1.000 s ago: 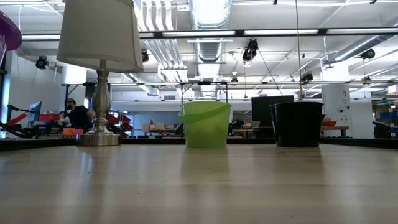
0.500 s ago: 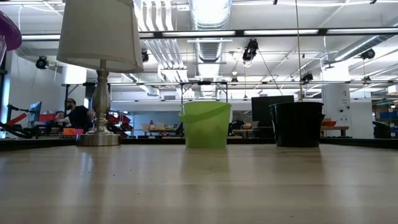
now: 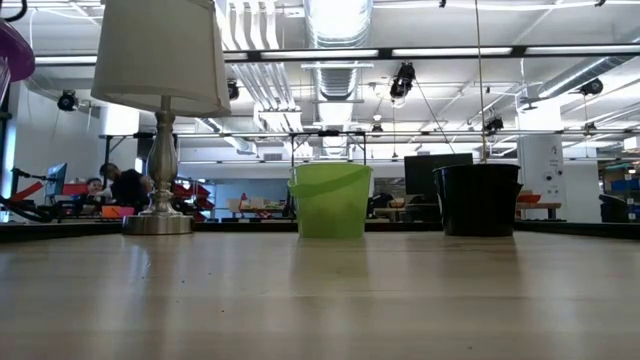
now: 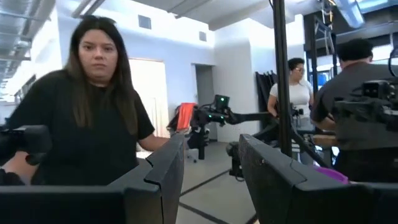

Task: Sort candy
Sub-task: Return to Home Position

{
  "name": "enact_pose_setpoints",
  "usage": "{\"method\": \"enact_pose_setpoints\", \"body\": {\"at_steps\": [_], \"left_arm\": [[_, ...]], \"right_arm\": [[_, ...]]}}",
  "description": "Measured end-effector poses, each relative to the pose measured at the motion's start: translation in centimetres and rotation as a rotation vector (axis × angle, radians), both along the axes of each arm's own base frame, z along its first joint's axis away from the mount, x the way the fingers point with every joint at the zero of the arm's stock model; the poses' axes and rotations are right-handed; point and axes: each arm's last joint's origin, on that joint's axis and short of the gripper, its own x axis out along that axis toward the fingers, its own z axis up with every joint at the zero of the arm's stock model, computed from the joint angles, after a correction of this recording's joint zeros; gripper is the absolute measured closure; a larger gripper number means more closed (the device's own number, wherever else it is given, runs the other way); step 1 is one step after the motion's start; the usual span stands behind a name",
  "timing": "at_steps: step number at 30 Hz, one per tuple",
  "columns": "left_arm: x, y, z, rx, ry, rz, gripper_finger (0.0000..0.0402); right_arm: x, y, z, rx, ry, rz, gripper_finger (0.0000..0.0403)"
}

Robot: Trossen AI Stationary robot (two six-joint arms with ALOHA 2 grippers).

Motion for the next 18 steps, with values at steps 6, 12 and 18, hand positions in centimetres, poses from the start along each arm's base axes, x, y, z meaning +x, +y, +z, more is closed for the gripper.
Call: {"method": "enact_pose_setpoints", "body": {"at_steps": [6, 12, 18], "left_arm": [[0.1, -0.1, -0.7, 0.011, 0.012, 0.0, 0.0287], [0.1, -0.1, -1.8, 0.023, 0.024, 0.001, 0.0287], [0.0, 0.0, -1.7, 0.014, 0.014, 0.001, 0.0287]], "right_arm": [[0.5, 0.2, -2.5, -0.036, 0.009, -0.023, 0.0257], [1.6, 0.7, -5.4, -0.061, 0.061, -0.061, 0.0257], [2.5, 1.1, -7.5, -0.067, 0.093, -0.103, 0.0257]]}}
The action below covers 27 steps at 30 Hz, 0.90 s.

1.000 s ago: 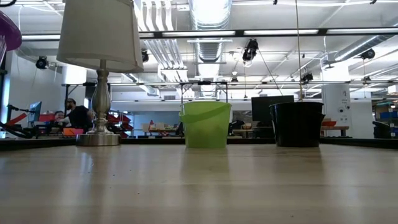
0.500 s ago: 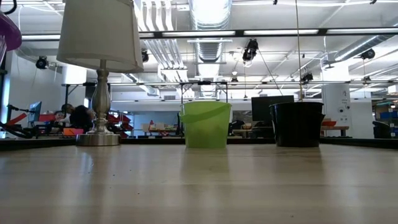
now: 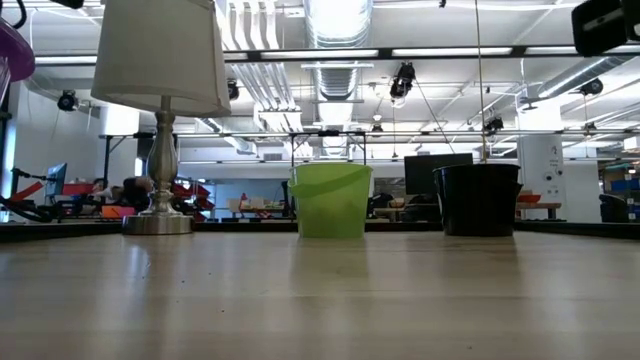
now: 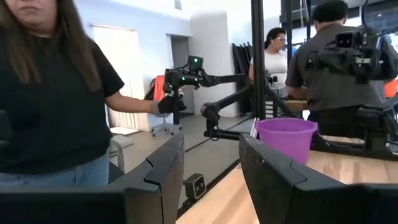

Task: Sort candy
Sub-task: Return to Home Position

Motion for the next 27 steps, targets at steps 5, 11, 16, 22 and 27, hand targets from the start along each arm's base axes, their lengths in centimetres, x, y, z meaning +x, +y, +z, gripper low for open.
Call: {"method": "enact_pose_setpoints", "body": {"at_steps": [5, 11, 16, 22, 27], "left_arm": [[0.0, 0.0, 0.0, -0.021, 0.011, -0.007, 0.0287], [0.0, 0.0, 0.0, -0.021, 0.012, -0.007, 0.0287], [0.0, 0.0, 0.0, -0.018, 0.017, -0.007, 0.0287], [0.0, 0.0, 0.0, -0.019, 0.018, -0.008, 0.0287], [0.0, 0.0, 0.0, -0.053, 0.041, -0.02, 0.0287]], "right_arm": [[0.5, 0.3, -1.7, -0.027, 0.023, -0.002, 0.0257], [1.0, 0.4, -3.9, -0.059, 0.07, -0.039, 0.0257], [1.2, 0.2, -4.4, -0.096, 0.111, -0.145, 0.0257], [1.3, 0.2, -4.9, -0.175, 0.122, -0.164, 0.0257], [1.6, 0.4, -5.3, -0.179, 0.177, -0.159, 0.0257]]}}
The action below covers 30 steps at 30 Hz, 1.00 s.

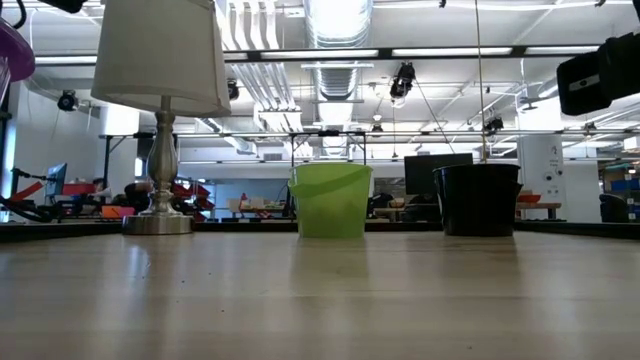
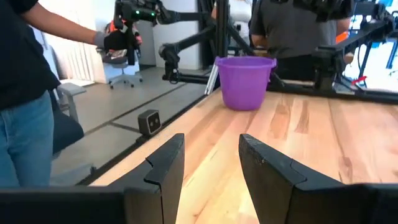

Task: Sort candy
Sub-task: Return to Home Position

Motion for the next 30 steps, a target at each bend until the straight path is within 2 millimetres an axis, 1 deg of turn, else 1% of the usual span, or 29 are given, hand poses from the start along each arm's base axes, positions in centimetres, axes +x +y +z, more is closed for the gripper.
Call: {"method": "enact_pose_setpoints", "body": {"at_steps": [9, 12, 17, 20, 25, 30], "left_arm": [[-0.2, 0.1, -0.4, 0.01, 0.04, -0.012, 0.0287], [-0.9, 0.5, -0.2, 0.016, -0.003, -0.074, 0.0287], [-2.7, 1.2, 0.5, 0.022, -0.145, -0.232, 0.0287], [-3.4, 1.6, 0.7, 0.021, -0.202, -0.266, 0.0287], [-4.1, 2.1, 0.2, 0.035, -0.183, -0.268, 0.0287], [-4.0, 2.1, 0.0, 0.051, -0.168, -0.284, 0.0287]], "right_arm": [[0.1, 0.0, -0.2, -0.007, 0.018, 0.0, 0.0257], [0.1, 0.0, -0.2, -0.008, 0.019, 0.0, 0.0257], [0.1, 0.0, -0.2, 0.006, 0.028, -0.001, 0.0257], [0.1, 0.0, -0.2, 0.005, 0.028, 0.0, 0.0257], [0.1, 0.0, -0.2, -0.003, 0.024, 0.0, 0.0257], [0.1, 0.0, -0.1, 0.005, 0.018, -0.026, 0.0257]]}}
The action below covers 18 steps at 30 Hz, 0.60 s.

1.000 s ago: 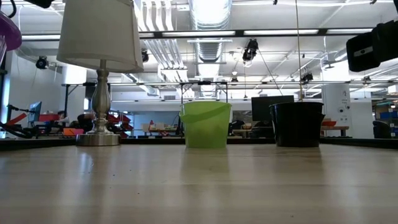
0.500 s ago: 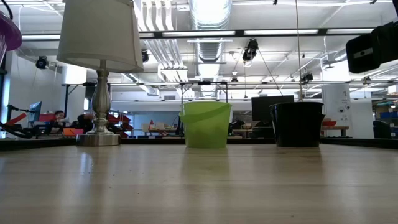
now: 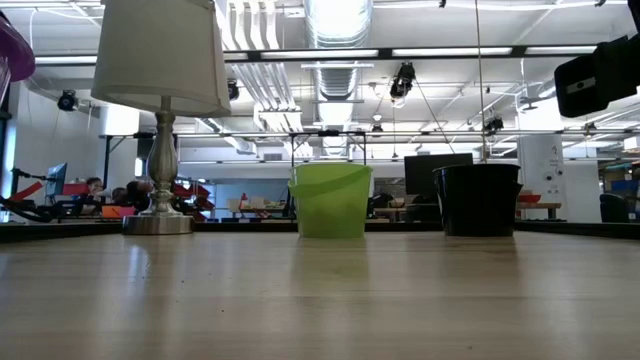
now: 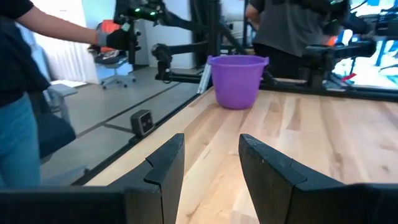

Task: Sort candy
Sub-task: Return to Home Position

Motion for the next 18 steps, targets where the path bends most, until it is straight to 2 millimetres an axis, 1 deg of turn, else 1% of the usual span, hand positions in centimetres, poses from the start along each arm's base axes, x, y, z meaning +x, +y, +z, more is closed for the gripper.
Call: {"method": "enact_pose_setpoints", "body": {"at_steps": [6, 18], "left_arm": [[0.4, -0.3, -1.1, 0.084, -0.01, 0.006, 0.0287], [1.8, -1.5, -5.3, 0.175, 0.099, -0.001, 0.0287]], "right_arm": [[-0.1, -0.1, 0.2, -0.016, -0.034, -0.023, 0.0257], [-0.1, -0.1, 0.2, 0.016, -0.015, -0.021, 0.0257]]}}
